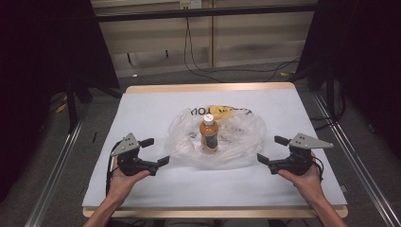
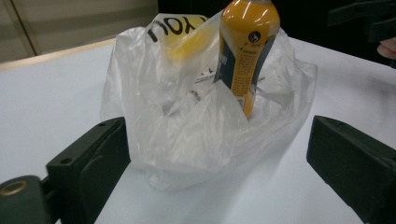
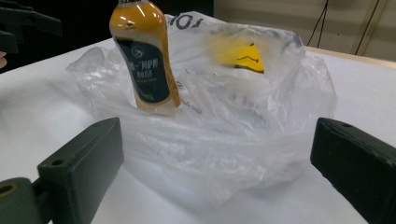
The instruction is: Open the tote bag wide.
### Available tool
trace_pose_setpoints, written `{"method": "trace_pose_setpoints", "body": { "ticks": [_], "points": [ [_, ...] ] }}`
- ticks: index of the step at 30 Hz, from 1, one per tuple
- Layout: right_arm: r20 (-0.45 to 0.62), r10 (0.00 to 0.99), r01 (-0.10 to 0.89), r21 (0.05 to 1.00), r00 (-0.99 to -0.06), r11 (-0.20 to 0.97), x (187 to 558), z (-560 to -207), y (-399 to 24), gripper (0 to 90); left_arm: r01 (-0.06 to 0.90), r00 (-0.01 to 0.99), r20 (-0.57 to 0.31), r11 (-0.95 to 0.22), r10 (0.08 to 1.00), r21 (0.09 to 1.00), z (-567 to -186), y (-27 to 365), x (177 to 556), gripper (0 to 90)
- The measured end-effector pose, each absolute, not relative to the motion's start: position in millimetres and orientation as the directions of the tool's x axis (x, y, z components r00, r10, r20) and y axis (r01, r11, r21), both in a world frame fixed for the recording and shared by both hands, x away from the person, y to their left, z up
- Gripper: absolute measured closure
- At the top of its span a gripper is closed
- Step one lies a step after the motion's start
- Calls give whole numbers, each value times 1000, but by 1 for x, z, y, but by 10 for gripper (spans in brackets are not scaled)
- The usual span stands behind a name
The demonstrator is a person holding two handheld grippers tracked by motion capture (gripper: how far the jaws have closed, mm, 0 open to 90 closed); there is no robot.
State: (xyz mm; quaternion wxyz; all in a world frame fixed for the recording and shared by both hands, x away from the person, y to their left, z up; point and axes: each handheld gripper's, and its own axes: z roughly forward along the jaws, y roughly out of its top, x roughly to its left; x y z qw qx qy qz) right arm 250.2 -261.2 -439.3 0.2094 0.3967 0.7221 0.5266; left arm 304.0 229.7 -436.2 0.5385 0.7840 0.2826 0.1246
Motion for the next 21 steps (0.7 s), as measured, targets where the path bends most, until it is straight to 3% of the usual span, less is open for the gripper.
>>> {"method": "trace_pose_setpoints", "body": {
  "ticks": [11,14,21],
  "points": [
    [126,838,349,934,-531,80,217,-444,-277,32,333,821,-133,-276,556,901,-451,236,276,32],
    [130,847,341,938,-515,63,208,-444,-283,30,310,806,-99,-273,583,911,-449,241,267,31],
    [120,873,317,948,-472,41,192,-448,-290,32,320,790,-112,-250,602,914,-453,254,263,29]
  ]
}}
